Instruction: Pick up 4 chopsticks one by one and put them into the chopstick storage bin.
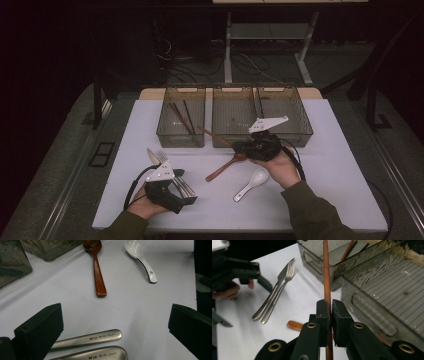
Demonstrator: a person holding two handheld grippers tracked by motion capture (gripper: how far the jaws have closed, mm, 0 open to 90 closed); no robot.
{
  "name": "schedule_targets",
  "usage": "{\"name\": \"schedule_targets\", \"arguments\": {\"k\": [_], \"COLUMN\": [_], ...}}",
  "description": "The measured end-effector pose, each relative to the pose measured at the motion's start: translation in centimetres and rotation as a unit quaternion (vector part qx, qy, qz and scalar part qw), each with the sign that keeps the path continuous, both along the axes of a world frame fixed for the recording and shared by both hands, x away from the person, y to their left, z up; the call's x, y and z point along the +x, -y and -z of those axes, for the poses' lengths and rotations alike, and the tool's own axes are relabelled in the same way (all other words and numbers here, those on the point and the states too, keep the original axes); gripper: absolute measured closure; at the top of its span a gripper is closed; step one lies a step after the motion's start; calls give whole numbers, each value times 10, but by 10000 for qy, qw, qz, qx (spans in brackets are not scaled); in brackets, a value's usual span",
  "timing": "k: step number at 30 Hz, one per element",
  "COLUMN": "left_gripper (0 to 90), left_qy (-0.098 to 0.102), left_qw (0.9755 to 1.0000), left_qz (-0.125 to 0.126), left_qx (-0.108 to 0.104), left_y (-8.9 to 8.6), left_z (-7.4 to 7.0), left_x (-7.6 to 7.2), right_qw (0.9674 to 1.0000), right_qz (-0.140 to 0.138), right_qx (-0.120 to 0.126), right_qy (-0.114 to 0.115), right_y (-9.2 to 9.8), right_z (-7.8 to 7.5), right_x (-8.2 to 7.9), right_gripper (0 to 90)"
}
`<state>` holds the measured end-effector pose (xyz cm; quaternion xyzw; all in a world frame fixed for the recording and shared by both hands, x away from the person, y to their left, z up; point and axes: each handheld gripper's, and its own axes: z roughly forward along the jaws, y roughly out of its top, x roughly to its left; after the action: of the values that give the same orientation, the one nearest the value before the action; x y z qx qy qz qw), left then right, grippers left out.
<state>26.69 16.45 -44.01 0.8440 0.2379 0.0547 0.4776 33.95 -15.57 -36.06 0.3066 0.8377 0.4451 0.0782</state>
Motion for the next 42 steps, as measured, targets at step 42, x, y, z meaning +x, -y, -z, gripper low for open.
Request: {"name": "schedule_targets", "arguments": {"k": [42], "left_gripper": [0], "left_qy": [56], "left_qw": [10000], "left_qz": [20], "left_qx": [-39], "left_y": [-1], "left_z": [-2], "left_x": [0], "right_qw": [9978], "right_qz": [580], "right_qx": [-281], "right_qy": [-176], "right_y": [-97], "right_z": [-14], "right_x": [100], "right_gripper": [844]}}
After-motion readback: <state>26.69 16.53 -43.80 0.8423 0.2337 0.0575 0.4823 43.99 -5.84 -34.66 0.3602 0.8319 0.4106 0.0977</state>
